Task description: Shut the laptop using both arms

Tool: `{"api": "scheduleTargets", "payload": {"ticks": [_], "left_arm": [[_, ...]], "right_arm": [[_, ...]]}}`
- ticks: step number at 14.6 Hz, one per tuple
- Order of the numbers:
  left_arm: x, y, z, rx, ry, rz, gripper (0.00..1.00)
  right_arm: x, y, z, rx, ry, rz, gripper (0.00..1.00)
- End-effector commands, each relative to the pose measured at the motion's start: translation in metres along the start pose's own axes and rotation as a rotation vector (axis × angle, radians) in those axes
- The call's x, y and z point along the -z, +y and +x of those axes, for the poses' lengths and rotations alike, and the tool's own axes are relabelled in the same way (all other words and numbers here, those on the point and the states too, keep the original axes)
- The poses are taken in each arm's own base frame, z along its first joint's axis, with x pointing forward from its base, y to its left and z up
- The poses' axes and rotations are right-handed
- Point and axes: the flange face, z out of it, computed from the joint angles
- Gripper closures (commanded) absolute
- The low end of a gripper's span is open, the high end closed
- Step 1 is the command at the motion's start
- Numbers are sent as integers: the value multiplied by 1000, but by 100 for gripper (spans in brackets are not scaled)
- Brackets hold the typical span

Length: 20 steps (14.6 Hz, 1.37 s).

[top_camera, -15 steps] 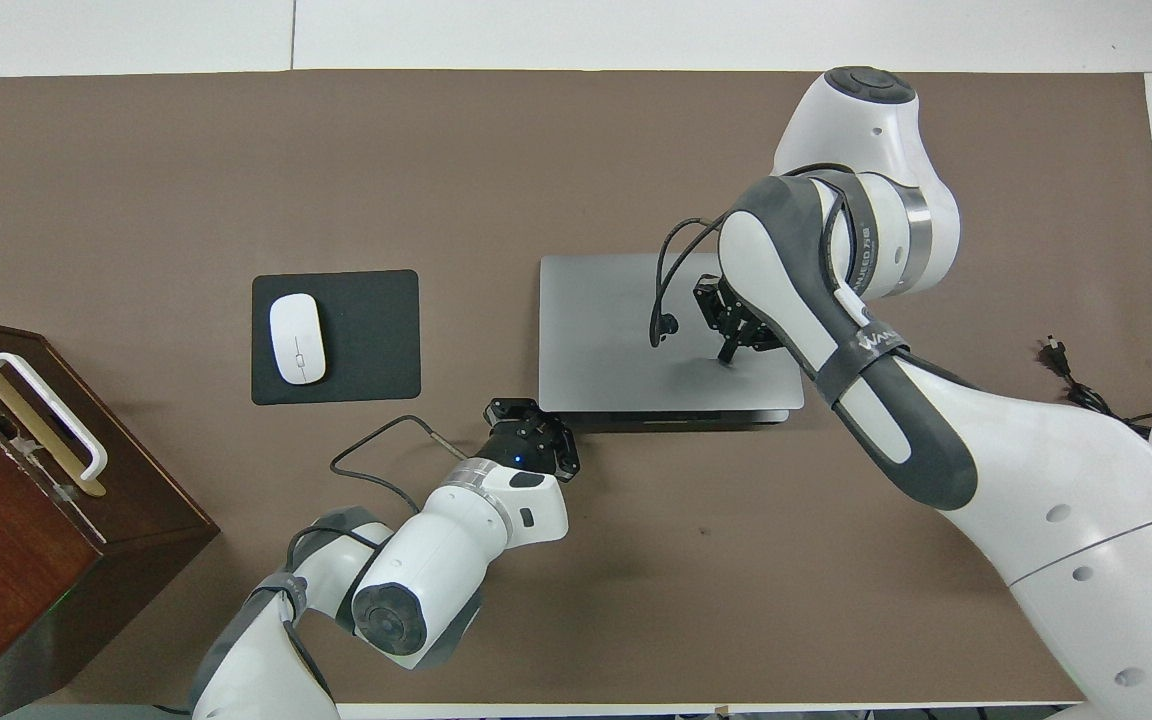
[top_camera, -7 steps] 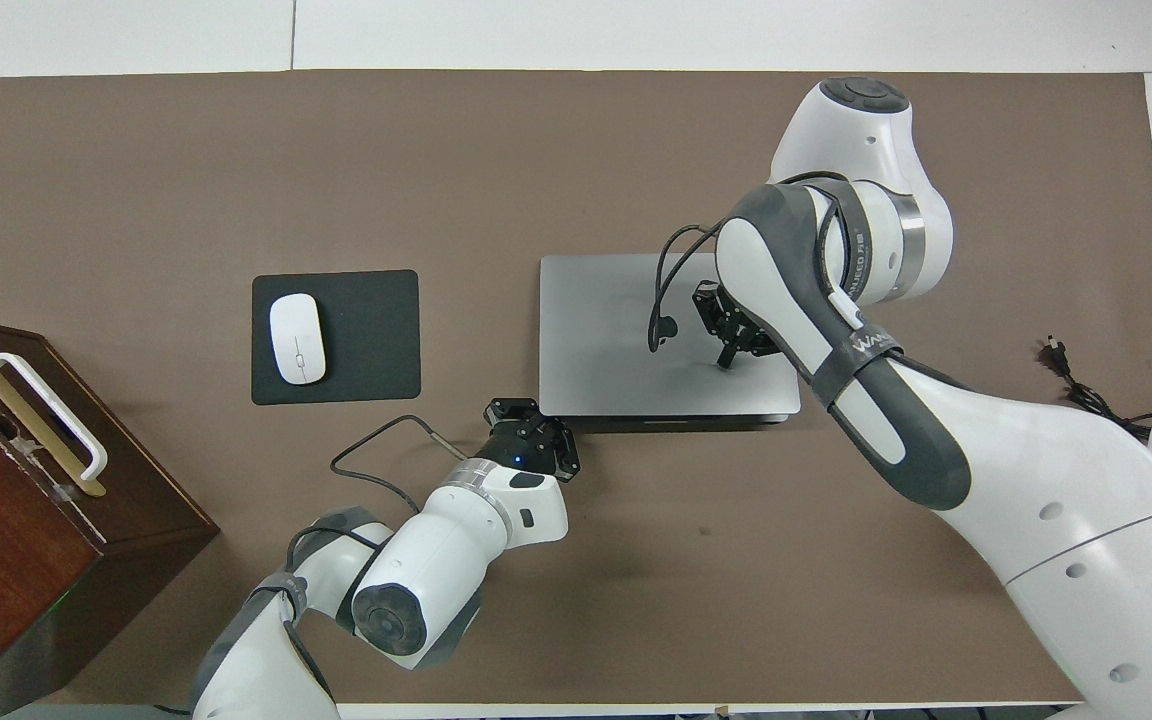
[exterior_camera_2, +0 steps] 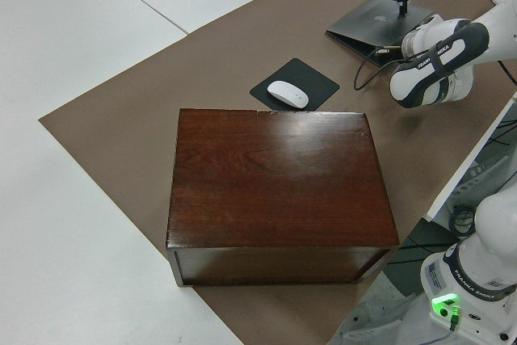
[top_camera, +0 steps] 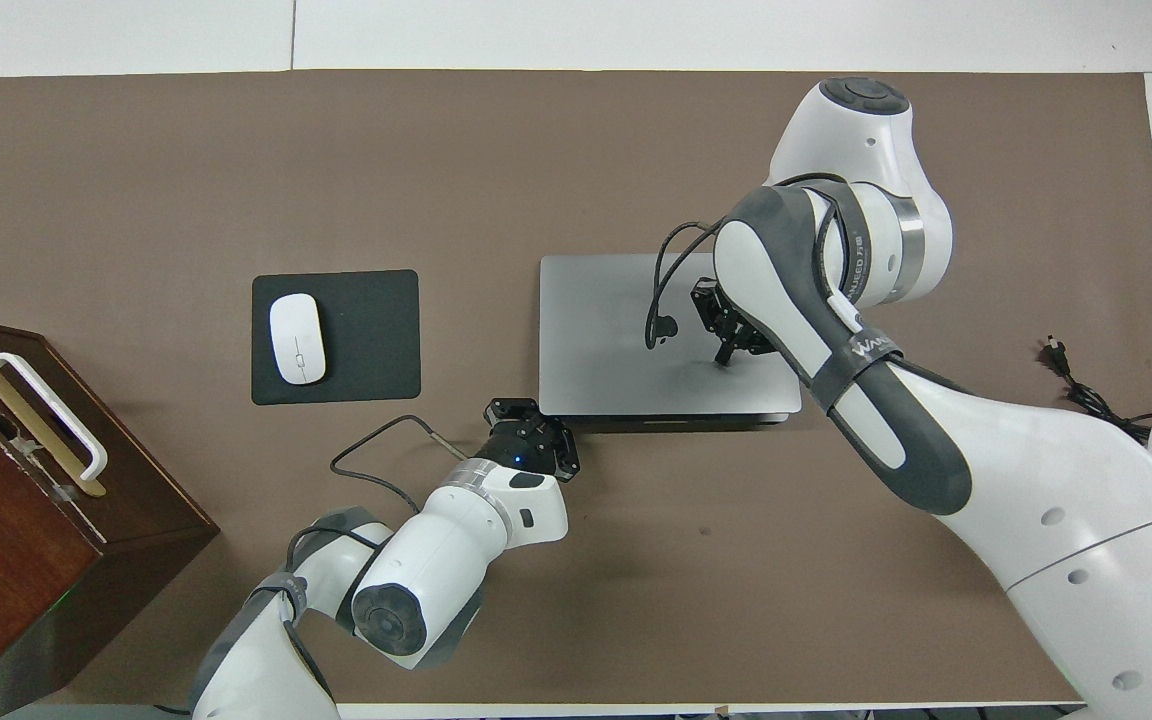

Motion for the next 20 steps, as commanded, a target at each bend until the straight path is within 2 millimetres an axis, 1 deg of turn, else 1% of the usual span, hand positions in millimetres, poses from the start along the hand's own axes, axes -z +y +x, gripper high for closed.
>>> {"api": "scheduleTargets", "payload": {"ticks": [1, 2, 4, 6, 7, 8, 9, 10, 11, 12, 13, 14, 16, 17, 18, 19, 20], "left_arm": [[-30, -29, -68, -6, -178, 40, 100], [-30, -30, -68, -6, -178, 40, 100], [-30, -35, -68, 8, -176, 47, 100], [-30, -36, -64, 32, -168, 51, 100], [-30, -36, -63, 64, -164, 54, 100], [-29, -35, -59, 106, -155, 56, 100], [-26, -35, -55, 143, -147, 57, 100], [-22, -32, -48, 159, -131, 53, 100], [-17, -30, -42, 180, -122, 49, 100], [-13, -29, -38, 201, -129, 46, 100], [-6, -28, -28, 223, -135, 40, 100], [4, -30, -17, 243, -152, 33, 100], [30, -37, 6, 265, -227, 15, 100], [43, -48, 15, 279, -252, 14, 100], [55, -56, 21, 289, -278, 12, 100], [65, -63, 26, 304, -303, 11, 100], [73, -65, 34, 314, -335, 3, 100]], "right_arm": [[44, 15, -10, -24, 49, 72, 100], [58, 23, -10, -26, 70, 86, 100], [83, 50, 7, -5, 140, 97, 100], [108, 75, 20, 86, 255, 55, 100], [128, 86, 22, 136, 323, 51, 100], [144, 97, 21, 192, 382, 22, 95], [155, 106, 21, 275, 451, -49, 90], [167, 112, 22, 361, 510, -104, 77], [186, 123, 26, 439, 593, -123, 52], [205, 138, 34, 483, 660, -108, 25], [215, 157, 45, 500, 683, -93, 0], [218, 168, 51, 494, 685, -84, 0], [229, 174, 45, 463, 670, 42, 0], [233, 180, 45, 448, 659, 84, 0], [237, 190, 46, 436, 659, 91, 0], [238, 194, 47, 431, 653, 90, 0], [236, 196, 46, 429, 647, 88, 0]]}}
